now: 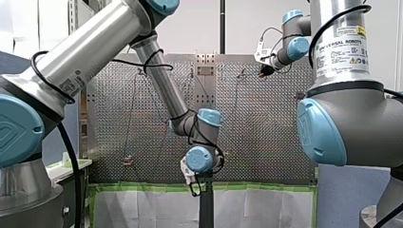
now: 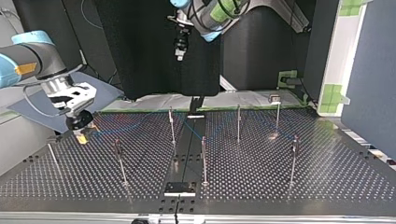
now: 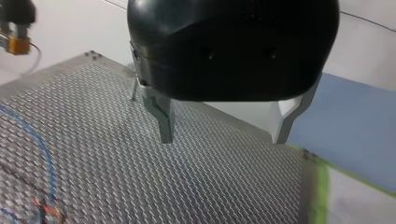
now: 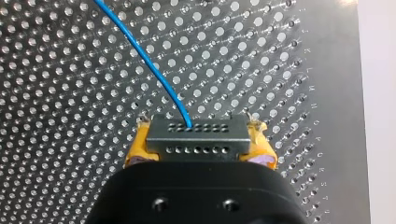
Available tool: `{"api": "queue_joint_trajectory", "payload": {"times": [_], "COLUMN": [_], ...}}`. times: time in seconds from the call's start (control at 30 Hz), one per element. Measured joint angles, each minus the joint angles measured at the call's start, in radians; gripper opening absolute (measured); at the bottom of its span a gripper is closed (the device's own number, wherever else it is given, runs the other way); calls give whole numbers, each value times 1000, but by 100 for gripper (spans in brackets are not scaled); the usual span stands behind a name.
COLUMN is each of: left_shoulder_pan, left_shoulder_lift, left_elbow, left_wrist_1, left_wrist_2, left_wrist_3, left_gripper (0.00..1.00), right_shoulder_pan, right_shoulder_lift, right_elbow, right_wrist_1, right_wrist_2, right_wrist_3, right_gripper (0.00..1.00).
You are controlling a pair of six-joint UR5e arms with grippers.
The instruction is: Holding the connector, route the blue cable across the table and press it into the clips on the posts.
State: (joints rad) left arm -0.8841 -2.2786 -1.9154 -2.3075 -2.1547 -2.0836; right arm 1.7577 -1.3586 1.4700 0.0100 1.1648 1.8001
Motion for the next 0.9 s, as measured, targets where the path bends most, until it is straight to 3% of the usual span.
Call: {"api": "queue_joint_trajectory", "payload": {"times": [0.37, 0.63, 0.9], "left_shoulder_pan": [91, 152, 216], "left_shoulder_lift": [-36, -36, -36], "left_elbow": [-91, -152, -215], "left_wrist_1": [91, 152, 216], "left_wrist_2": [82, 80, 33], "left_wrist_3": [38, 49, 49], "left_gripper": [98, 98, 98], "right_shoulder_pan": [0, 0, 0], "right_shoulder_lift": [0, 0, 0], "right_elbow": [0, 0, 0], "right_wrist_1": [0, 0, 0], "right_wrist_2": [0, 0, 0], "right_wrist_3": [0, 0, 0], "right_gripper": [0, 0, 0]}}
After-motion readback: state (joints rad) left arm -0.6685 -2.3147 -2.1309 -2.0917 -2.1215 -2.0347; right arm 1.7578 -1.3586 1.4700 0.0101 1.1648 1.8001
